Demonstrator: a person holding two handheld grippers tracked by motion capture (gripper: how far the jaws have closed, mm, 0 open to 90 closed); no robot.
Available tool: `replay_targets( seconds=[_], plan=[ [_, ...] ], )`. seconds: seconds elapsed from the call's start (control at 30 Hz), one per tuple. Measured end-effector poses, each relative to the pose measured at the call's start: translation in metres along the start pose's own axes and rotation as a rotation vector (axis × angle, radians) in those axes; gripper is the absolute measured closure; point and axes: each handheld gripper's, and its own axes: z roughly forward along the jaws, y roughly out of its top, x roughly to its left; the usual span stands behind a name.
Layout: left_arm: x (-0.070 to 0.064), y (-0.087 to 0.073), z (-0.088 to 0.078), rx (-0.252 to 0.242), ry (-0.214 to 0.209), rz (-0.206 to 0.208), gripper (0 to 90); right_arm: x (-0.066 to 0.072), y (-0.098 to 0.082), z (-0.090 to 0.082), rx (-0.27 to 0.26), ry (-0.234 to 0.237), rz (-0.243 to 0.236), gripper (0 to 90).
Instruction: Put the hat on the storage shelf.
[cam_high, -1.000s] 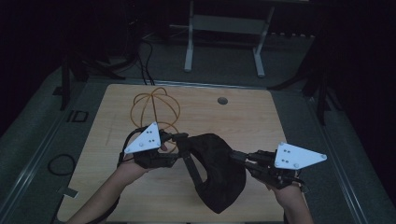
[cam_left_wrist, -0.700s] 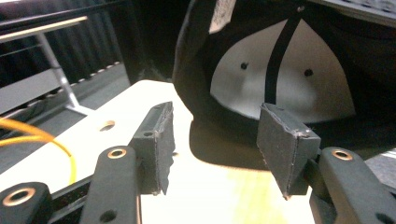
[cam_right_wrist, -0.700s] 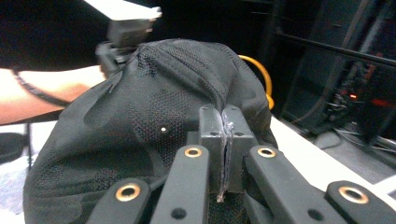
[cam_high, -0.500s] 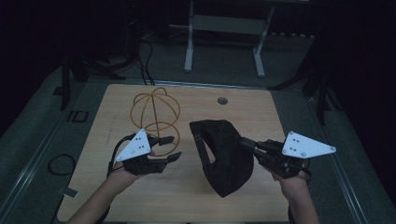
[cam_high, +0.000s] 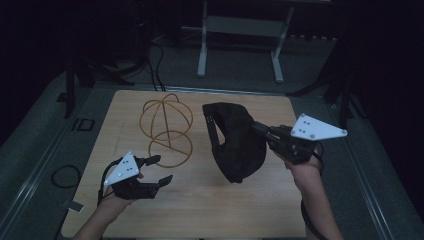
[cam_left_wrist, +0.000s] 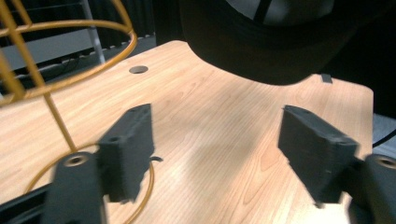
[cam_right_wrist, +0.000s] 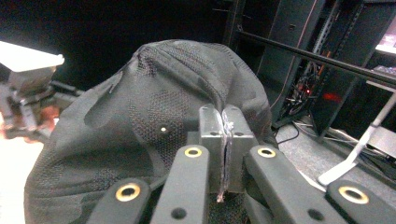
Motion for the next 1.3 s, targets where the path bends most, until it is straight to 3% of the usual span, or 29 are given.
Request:
replay_targets(
  seconds=[0.07, 0.3, 0.37, 0.47, 0.53, 0.7, 1.3],
  plan=[
    [0.002, -0.008, -0.001, 0.005, 0.007, -0.029, 16.7, -0.003, 0.005, 0.006, -0.001, -0.005, -0.005, 89.1],
    [0.003, -0.032, 0.000, 0.022, 0.077, -0.058, 2.1, -0.013, 0.023, 0.031, -0.002, -0.005, -0.001, 89.1],
    [0.003, -0.039, 0.000, 0.022, 0.084, -0.071, 1.9, -0.015, 0.028, 0.039, 0.001, -0.003, -0.005, 89.1],
    [0.002, -0.046, 0.000, 0.020, 0.116, -0.053, 1.9, -0.016, 0.034, 0.047, 0.002, -0.001, -0.006, 89.0],
    [0.001, -0.057, -0.001, 0.008, 0.133, -0.067, 2.0, -0.015, 0.042, 0.063, 0.008, -0.002, -0.015, 89.0],
    [0.000, -0.071, -0.001, 0.016, 0.133, -0.083, 2.0, -0.015, 0.051, 0.086, 0.017, 0.008, -0.013, 89.0],
    [0.003, -0.082, -0.006, 0.007, 0.170, -0.097, 2.0, 0.000, 0.051, 0.163, 0.094, 0.071, 0.000, 89.0]
  ],
)
